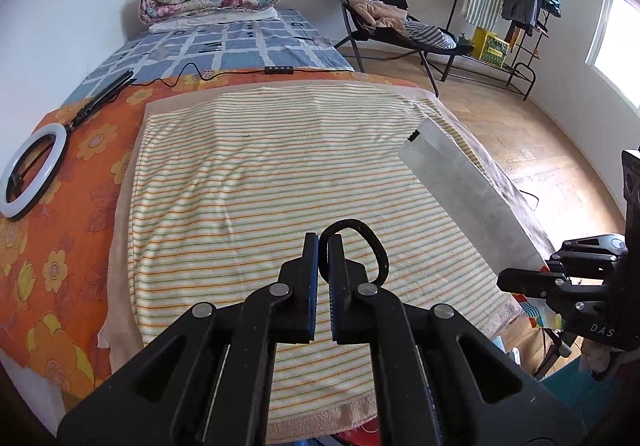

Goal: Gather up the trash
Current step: 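Carry the hair tie and toothpaste tube down over the blue basket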

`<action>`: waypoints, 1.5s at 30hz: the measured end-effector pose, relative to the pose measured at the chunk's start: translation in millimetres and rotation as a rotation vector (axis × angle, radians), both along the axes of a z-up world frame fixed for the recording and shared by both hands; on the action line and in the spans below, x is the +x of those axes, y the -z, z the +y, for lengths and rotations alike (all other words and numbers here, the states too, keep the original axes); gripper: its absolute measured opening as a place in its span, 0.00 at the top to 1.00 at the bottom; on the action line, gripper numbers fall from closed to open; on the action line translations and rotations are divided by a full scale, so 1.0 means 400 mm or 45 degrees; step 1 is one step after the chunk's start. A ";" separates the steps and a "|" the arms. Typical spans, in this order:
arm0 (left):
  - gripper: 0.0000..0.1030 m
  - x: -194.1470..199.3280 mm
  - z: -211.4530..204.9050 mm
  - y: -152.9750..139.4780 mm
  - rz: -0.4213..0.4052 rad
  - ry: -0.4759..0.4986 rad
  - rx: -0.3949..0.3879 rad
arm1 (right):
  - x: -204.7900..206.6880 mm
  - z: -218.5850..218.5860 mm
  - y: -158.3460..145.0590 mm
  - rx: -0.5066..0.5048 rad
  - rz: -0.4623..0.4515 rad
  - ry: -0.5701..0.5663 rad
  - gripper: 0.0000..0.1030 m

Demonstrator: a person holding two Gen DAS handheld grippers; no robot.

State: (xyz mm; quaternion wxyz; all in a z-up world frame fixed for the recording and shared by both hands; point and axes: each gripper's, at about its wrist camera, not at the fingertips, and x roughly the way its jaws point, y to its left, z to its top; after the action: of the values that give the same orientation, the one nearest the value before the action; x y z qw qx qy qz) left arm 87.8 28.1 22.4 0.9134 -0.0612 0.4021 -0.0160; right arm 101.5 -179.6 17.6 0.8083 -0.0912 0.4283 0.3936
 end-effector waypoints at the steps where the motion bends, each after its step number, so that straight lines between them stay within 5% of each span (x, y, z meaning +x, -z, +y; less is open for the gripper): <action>1: 0.98 -0.019 -0.009 -0.001 0.000 0.009 0.001 | -0.014 -0.006 -0.005 0.003 0.001 -0.002 0.95; 10: 0.98 -0.182 -0.078 0.017 0.015 0.066 0.038 | -0.146 -0.059 -0.022 -0.014 0.009 -0.048 0.95; 21: 0.98 -0.305 -0.102 0.110 0.094 0.074 0.036 | -0.286 -0.102 0.065 -0.095 0.090 -0.078 0.95; 45: 0.98 -0.373 -0.155 0.243 0.233 0.139 0.043 | -0.385 -0.099 0.248 -0.272 0.285 -0.139 0.95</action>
State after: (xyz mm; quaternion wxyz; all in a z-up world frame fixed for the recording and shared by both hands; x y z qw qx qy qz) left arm -61.5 -34.1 -74.8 0.8715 -0.0249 0.4869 -0.0533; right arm -52.3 -219.1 -81.7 0.7184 -0.1554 0.5497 0.3969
